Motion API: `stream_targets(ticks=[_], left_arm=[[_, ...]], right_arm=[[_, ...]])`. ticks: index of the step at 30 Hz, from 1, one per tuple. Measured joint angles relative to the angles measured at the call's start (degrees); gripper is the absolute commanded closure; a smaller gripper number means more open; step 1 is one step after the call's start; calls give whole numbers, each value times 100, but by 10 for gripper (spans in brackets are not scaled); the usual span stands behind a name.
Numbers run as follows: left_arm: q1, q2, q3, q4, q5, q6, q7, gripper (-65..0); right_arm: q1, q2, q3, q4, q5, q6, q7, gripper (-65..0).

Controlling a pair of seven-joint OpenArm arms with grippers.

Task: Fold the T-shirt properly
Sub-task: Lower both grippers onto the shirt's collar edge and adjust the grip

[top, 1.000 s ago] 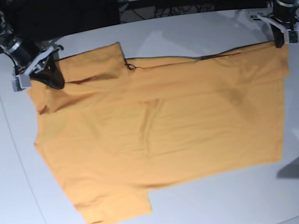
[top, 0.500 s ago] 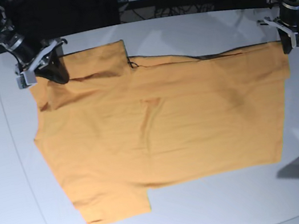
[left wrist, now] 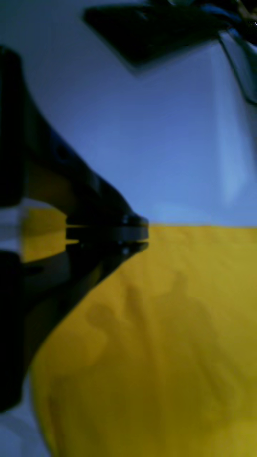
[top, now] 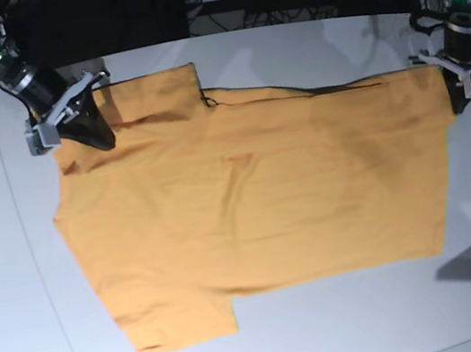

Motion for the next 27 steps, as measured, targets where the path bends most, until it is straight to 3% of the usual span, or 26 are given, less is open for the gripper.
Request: stream_targets(ticks=[4, 16, 19, 22, 27], left_arm=[[-256, 35, 31, -348, 35, 31, 13, 0], [-782, -46, 564, -1412, 151, 26, -33, 0], [-813, -11, 564, -1596, 745, 57, -127, 0], [-796, -20, 717, -1919, 1117, 146, -857, 0], [-857, -94, 754, -2603, 1198, 157, -1878, 0]], right_arm=[[382, -26, 0, -44, -7, -44, -557, -3], [1029, -79, -48, -1438, 63, 74, -426, -3], [1073, -127, -48, -1602, 131, 94, -321, -3], [1073, -131, -48, -1709, 153, 114, -203, -3], [975, -140, -44, -1711, 192, 133, -133, -3]])
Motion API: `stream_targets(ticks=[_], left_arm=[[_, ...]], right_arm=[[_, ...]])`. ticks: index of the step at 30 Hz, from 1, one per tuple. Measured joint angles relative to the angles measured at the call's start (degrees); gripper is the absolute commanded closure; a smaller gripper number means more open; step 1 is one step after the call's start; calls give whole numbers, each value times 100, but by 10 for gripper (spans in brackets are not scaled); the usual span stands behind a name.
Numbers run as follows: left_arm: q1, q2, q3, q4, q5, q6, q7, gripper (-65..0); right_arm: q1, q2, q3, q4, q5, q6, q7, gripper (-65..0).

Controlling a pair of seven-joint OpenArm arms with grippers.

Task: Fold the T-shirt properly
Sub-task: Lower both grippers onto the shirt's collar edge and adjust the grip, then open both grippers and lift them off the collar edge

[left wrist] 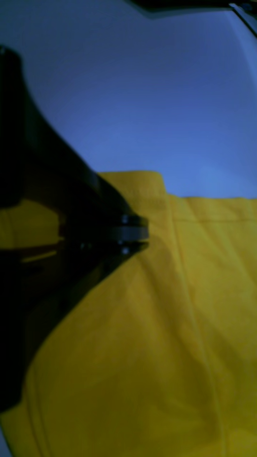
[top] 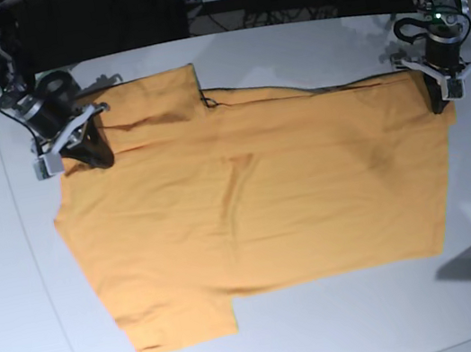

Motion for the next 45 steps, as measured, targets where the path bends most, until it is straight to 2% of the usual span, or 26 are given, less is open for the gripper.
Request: stream_targets(ticks=[4, 10, 13, 23, 27, 45], left_arm=[[-17, -55, 0, -411, -59, 2, -599, 0], [197, -195, 0, -527, -59, 9, -935, 0], [339, -363, 22, -522, -57, -20, -938, 0], [796, -367, -50, -125, -52, 33, -782, 0], [909, -542, -37, -111, -35, -7, -769, 0], [1097, -763, -31, -111, -13, -11, -713, 0]], right_arm=[[-151, 28, 13, 7, 55, 96, 85, -3], [-299, 31, 48, 24, 90, 326, 103, -3], [-407, 31, 44, 59, 116, 354, 146, -3], [-656, 17, 44, 151, 131, 409, 260, -3], [-938, 33, 46, 267, 129, 411, 448, -3], [-890, 190, 44, 260, 122, 535, 313, -3]])
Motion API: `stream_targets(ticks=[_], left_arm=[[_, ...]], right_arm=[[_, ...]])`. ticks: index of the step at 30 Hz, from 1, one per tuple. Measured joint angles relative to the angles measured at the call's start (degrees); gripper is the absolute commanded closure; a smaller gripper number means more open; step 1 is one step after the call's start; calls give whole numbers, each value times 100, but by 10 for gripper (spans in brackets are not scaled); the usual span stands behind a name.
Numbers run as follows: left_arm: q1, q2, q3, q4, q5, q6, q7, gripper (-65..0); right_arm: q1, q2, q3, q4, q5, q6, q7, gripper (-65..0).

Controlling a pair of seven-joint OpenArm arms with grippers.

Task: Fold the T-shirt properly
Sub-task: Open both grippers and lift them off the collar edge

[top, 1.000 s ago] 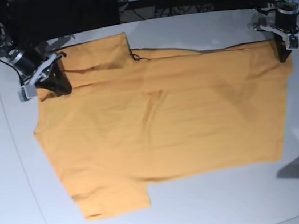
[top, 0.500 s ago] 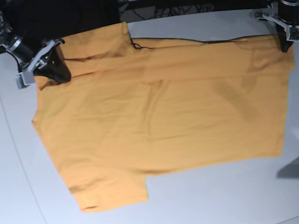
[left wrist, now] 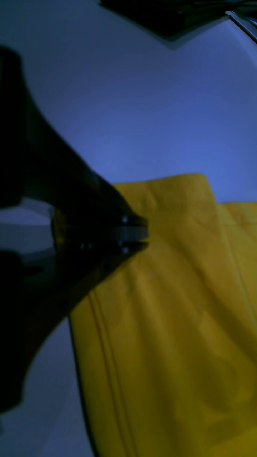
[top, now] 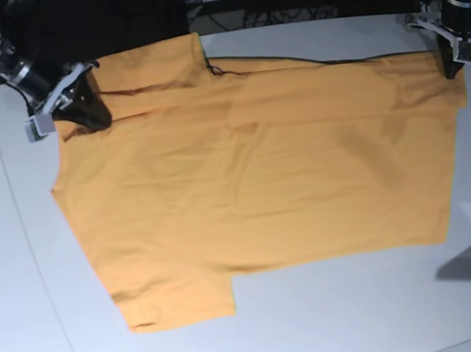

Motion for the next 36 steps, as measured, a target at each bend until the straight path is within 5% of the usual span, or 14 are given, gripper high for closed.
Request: stream_targets(ticks=[14, 25, 36], left_arm=[[264, 9, -326, 503, 142, -127, 522, 0], [251, -72, -367, 1473, -1106, -114, 1427, 0], [-17, -48, -767, 1545, -1187, -116, 1460, 0]], right_arm=[[-153, 192, -33, 507, -179, -223, -306, -3], [-76, 192, -20, 1196, -323, -328, -822, -4], [260, 195, -11, 1480, -319, -328, -1270, -3]])
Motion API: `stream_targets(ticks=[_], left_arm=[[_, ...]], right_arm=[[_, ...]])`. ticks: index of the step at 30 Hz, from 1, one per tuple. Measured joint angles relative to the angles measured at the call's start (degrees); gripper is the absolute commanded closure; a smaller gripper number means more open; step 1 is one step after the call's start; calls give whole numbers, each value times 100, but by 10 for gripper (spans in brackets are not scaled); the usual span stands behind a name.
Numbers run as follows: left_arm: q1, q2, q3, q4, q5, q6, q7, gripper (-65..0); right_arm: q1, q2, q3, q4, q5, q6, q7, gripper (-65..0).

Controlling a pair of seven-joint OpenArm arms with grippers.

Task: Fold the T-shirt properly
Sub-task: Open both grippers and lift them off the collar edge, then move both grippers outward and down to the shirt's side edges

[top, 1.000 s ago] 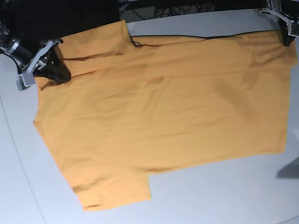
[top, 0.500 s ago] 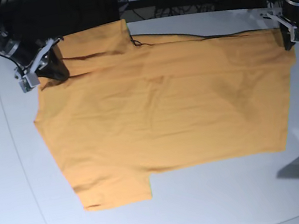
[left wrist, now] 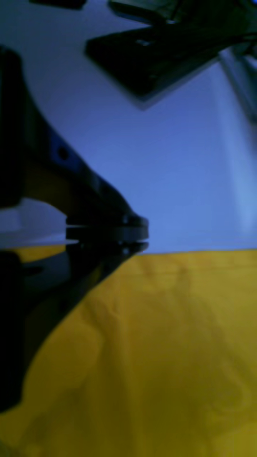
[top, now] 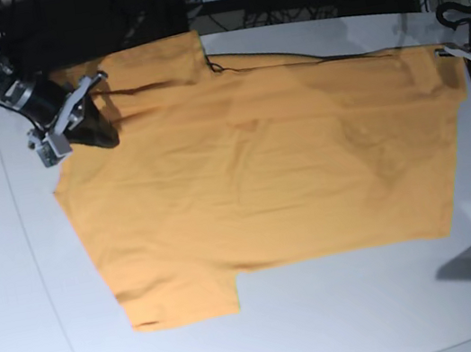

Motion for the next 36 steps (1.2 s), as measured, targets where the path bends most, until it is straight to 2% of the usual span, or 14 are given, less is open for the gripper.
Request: stream_targets(ticks=[6, 10, 13, 15, 19, 23, 26, 29, 33, 36], left_arm=[[-157, 85, 92, -2, -2, 4, 107, -2], [-468, 96, 131, -7, 0, -11, 1198, -5], [-876, 118, 127, -15, 0, -13, 1641, -5], [-1088, 118, 136, -2, -24, -15, 1661, -17], [-1239, 129, 155, 0, -22, 0, 1722, -111], [-1626, 98, 616, -103, 61, 9, 1733, -217], [-1899, 92, 911, -280, 13, -13, 1663, -264], [-2037, 87, 1123, -389, 44, -9, 1742, -272], [-2350, 83, 1467, -402, 52, -9, 1731, -272], [-2575, 79, 1641, -448, 39, -20, 1703, -272]], right_arm=[[470, -2, 4, 33, -2, -243, -656, -3], [723, -15, 83, 470, 28, -210, -1075, -6], [1054, -151, 439, 619, 39, -197, -1631, -6], [1300, -210, 662, 555, 17, -249, -1943, -4], [1272, -229, 876, 450, 17, -232, -2046, -4], [1241, -286, 957, 354, 33, -190, -2085, -7], [1294, -334, 988, 267, 17, -210, -2076, -7], [1257, -479, 1099, 262, 24, -199, -2087, -9], [1180, -885, 1545, 262, 42, -188, -2105, -10], [1215, -997, 1875, 262, 20, -208, -2264, -10]])
